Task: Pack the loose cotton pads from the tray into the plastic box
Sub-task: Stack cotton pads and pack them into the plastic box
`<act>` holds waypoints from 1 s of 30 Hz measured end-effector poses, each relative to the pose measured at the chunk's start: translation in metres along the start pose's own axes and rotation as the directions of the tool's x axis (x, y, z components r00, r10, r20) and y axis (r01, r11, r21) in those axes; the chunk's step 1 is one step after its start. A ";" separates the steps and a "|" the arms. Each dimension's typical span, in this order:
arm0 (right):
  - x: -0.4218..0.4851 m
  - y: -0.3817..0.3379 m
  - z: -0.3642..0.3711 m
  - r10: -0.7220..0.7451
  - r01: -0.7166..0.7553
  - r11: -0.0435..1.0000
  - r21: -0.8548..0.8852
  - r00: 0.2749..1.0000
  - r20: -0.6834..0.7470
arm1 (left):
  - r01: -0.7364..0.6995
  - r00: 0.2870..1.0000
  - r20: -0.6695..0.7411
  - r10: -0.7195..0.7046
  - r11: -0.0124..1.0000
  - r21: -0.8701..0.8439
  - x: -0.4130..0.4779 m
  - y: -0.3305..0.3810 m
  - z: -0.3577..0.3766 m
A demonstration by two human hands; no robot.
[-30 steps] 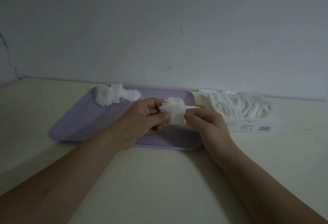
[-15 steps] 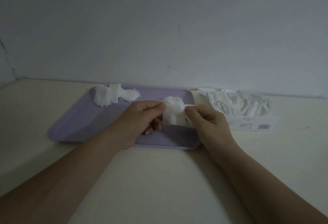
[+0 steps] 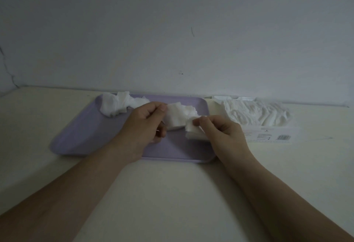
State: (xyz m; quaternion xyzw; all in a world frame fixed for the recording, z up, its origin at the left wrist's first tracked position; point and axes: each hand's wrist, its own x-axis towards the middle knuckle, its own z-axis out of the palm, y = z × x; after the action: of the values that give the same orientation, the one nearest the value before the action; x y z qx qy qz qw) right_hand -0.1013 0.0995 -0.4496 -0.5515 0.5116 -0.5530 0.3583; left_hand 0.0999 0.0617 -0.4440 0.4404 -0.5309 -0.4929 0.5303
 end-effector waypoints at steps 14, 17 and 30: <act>0.001 -0.002 -0.002 0.038 -0.058 0.991 0.121 0.987 0.155 | -0.049 0.988 0.146 0.043 0.998 0.037 -0.002 0.001 0.002; 0.002 0.001 -0.003 0.072 -0.091 0.991 0.102 0.983 0.172 | -0.089 0.983 0.166 0.078 0.994 0.065 -0.004 0.001 0.003; 0.001 0.004 -0.001 -0.098 0.119 0.971 -0.207 0.989 0.108 | -0.104 0.990 0.109 0.092 0.988 0.111 -0.003 0.000 0.002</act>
State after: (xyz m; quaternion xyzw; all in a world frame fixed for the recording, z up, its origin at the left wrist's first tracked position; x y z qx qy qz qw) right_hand -0.1035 0.0978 -0.4530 -0.6399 0.5190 -0.4864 0.2909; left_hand 0.0984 0.0650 -0.4441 0.4177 -0.6064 -0.4566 0.4993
